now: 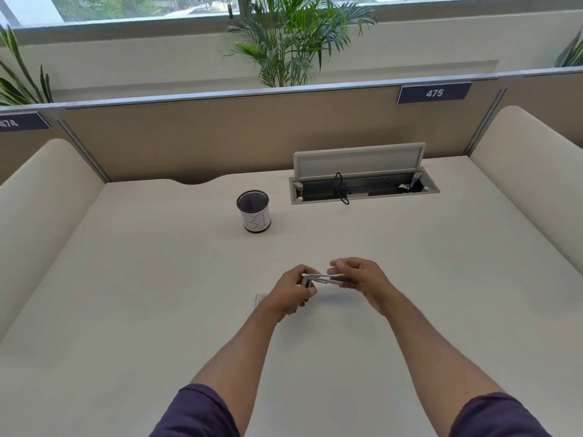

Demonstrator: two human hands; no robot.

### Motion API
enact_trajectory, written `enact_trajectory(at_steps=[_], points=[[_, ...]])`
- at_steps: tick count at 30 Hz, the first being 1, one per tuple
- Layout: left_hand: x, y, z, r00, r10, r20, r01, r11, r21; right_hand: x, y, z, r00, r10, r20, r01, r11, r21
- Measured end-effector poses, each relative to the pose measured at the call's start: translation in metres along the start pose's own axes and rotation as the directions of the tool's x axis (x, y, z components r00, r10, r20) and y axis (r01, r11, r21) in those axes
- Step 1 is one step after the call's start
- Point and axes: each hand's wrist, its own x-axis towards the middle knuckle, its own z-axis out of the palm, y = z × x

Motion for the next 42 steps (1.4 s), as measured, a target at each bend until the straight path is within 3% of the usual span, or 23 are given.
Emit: enact_trajectory(at_steps=[3,6,10,15,21,25,28,31,34,36,38,42], points=[[-0.001,-0.007,0.005,0.995,0.094,-0.031,-0.093,0.995,0.032,-0.002,0.005,-0.005,0.996,-0.028,0.086,0.037,0.993,-0.114],[-0.002,-0.016,0.012,0.994,0.078,-0.079,-0.081,0.996,-0.035,-0.004,0.005,-0.004,0.990,-0.011,0.144,0.035,0.985,-0.167],[-0.003,-0.026,0.018,0.995,0.045,-0.088,-0.060,0.982,-0.178,-0.002,-0.001,0.000,0.993,-0.091,0.072,0.108,0.956,-0.274],[-0.003,-0.028,0.024,1.000,0.004,-0.025,-0.011,0.952,-0.305,0.001,-0.015,0.018,0.957,-0.286,-0.046,0.228,0.843,-0.487],[-0.004,-0.025,0.026,0.987,-0.059,0.151,0.126,0.865,-0.486,0.005,-0.033,0.037,0.868,-0.497,-0.003,0.361,0.634,-0.684],[-0.006,-0.026,0.026,0.966,-0.088,0.242,0.207,0.823,-0.529,0.009,-0.038,0.037,0.877,-0.480,-0.019,0.325,0.622,-0.713],[-0.006,-0.027,0.023,0.985,-0.071,0.154,0.142,0.848,-0.511,0.011,-0.035,0.029,0.903,-0.429,-0.038,0.301,0.692,-0.657],[-0.003,-0.025,0.010,1.000,-0.011,-0.008,0.008,0.938,-0.348,0.011,-0.027,0.007,0.954,-0.298,-0.031,0.236,0.809,-0.539],[-0.001,-0.019,0.005,0.981,0.129,-0.147,-0.114,0.988,0.107,0.006,-0.009,-0.011,0.986,-0.166,0.005,0.145,0.845,-0.515],[-0.002,-0.014,0.009,0.965,0.222,-0.138,-0.145,0.895,0.423,0.001,0.007,-0.015,0.993,-0.111,0.027,0.108,0.841,-0.531],[-0.004,-0.012,0.015,0.959,0.276,-0.058,-0.180,0.757,0.628,-0.004,0.020,-0.016,0.994,-0.104,0.038,0.107,0.814,-0.571],[-0.005,-0.014,0.023,0.953,0.299,0.044,-0.209,0.546,0.811,-0.011,0.036,-0.013,0.986,-0.164,-0.019,0.118,0.783,-0.611]])
